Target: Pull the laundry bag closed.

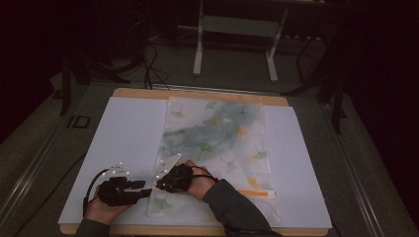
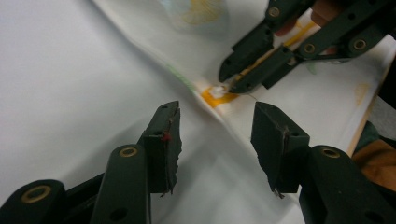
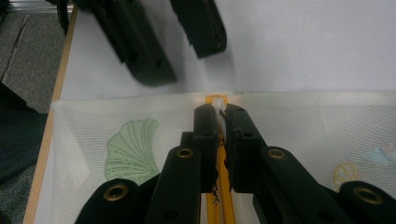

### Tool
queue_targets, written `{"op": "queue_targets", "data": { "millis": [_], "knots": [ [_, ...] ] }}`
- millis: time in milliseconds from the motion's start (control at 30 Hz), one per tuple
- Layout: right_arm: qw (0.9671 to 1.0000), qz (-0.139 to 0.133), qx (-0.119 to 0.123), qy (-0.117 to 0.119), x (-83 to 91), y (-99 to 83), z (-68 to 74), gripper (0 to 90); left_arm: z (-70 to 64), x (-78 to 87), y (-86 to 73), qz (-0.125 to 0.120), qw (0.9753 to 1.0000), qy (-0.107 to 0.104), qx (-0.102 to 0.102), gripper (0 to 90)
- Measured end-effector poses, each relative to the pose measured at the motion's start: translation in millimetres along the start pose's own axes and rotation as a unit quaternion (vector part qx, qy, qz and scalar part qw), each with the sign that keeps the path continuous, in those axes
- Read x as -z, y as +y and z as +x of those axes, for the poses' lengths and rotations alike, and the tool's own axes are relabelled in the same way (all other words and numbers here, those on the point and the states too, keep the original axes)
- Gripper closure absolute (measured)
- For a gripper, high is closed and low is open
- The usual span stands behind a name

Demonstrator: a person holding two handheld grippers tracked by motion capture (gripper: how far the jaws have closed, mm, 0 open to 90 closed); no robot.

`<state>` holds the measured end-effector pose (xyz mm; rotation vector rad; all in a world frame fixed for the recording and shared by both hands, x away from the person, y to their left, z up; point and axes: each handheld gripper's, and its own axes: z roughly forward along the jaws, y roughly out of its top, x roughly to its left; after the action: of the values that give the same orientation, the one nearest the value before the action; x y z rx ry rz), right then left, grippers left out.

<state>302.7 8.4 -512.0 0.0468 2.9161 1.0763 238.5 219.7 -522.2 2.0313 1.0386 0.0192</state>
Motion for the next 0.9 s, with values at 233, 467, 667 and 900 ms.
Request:
{"op": "queue_targets", "data": {
  "millis": [233,467,667,900],
  "knots": [
    [1.0,-0.003,0.002,-0.003,2.3,1.1,1.3,83.9,-1.4,-12.7,0.8,0.033,0.9994,-0.003,0.01,52.2],
    [0.9999,-0.008,0.007,-0.005,5.0,2.1,1.4,83.9,0.2,-23.8,3.9,0.049,0.9984,-0.021,0.021,52.9],
    [0.9999,-0.013,0.007,-0.002,7.0,2.8,1.6,84.0,5.5,-26.3,4.8,0.046,0.9974,-0.042,0.036,55.0],
    [0.9998,-0.018,0.007,-0.002,10.6,4.0,2.1,84.1,7.3,-31.3,7.8,0.05,0.9961,-0.06,0.04,58.8]
  ]
}}
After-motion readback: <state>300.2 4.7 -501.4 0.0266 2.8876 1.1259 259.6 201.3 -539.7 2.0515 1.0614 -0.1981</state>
